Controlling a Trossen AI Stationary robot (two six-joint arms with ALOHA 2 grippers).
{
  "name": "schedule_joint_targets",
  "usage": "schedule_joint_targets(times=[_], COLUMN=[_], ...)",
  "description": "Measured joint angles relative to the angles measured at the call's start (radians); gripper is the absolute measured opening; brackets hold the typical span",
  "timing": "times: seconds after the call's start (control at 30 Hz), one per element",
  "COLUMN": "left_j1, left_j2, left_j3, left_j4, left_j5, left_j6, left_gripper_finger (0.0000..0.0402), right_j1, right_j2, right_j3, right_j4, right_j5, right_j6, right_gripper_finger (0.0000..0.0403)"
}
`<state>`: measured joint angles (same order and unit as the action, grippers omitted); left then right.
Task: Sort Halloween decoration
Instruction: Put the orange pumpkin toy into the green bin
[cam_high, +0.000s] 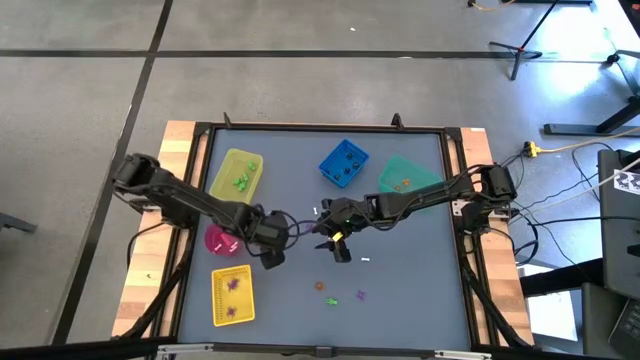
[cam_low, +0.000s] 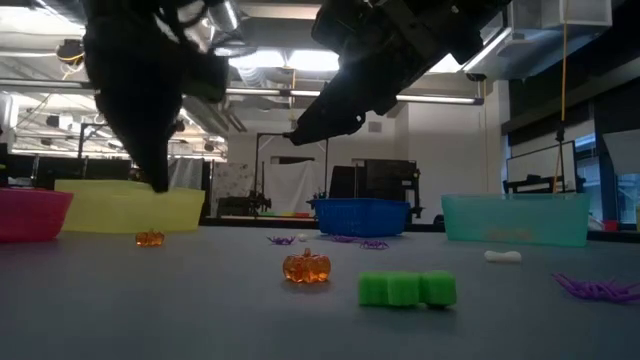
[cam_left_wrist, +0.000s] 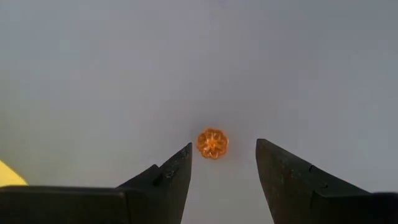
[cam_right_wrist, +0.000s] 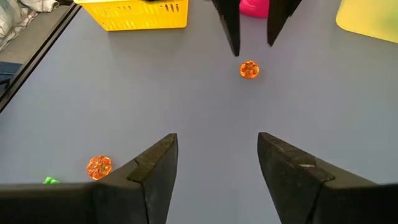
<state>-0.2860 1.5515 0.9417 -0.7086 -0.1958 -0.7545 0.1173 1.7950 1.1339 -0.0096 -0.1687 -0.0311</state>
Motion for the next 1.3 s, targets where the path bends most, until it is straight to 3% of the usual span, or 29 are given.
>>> schedule_joint_targets(times=[0.27, 0.7, 1.13, 1.3], left_j1=[0.035, 0.083, 0.082, 0.082], left_j2=[0.078, 0.092, 0.092, 0.092], left_j3=[0.000, 0.000, 0.000, -0.055], left_j4=[0.006, 0.014, 0.015, 0.090], left_j5=[0.040, 0.116, 0.109, 0.113], left_j6=[0.006, 0.030, 0.032, 0.028], left_gripper_finger=[0.0162, 0.0162, 0.0162, 0.0162], right_j1=[0.000, 0.000, 0.000, 0.000], right_j2=[0.000, 0.000, 0.000, 0.000], right_j3=[0.000, 0.000, 0.000, 0.000], right_j4=[0.000, 0.001, 0.000, -0.001], right_j5=[0.000, 0.000, 0.000, 0.000], right_j6=[0.000, 0.000, 0.000, 0.000], right_gripper_finger=[0.0221, 0.0221, 0.0221, 0.0221])
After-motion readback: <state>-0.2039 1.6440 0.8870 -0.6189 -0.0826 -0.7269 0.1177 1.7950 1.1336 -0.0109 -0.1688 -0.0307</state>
